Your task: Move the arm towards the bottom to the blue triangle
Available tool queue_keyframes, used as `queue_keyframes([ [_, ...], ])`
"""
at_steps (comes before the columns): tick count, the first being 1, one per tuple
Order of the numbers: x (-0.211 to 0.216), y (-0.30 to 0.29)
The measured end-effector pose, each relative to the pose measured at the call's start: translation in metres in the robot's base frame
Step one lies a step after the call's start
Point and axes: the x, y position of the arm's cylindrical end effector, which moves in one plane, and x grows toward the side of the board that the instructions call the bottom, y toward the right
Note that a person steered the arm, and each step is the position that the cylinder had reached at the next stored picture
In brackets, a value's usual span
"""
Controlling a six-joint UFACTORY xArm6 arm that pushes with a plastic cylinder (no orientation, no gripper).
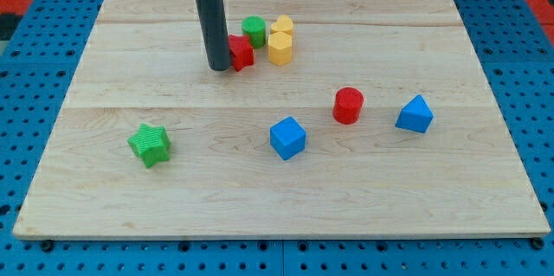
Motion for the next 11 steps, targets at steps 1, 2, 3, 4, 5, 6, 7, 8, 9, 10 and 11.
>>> queue_keyframes([
  [1,0.006,0.000],
  [2,0.003,0.014],
  [3,0.000,0.035],
  [4,0.011,0.040],
  [5,0.055,0.051],
  [6,0.053,0.116],
  [7,0.025,0.192],
  [8,0.054,0.273],
  [9,0.113,0.295],
  [10,0.142,0.250],
  [11,0.101,0.183],
])
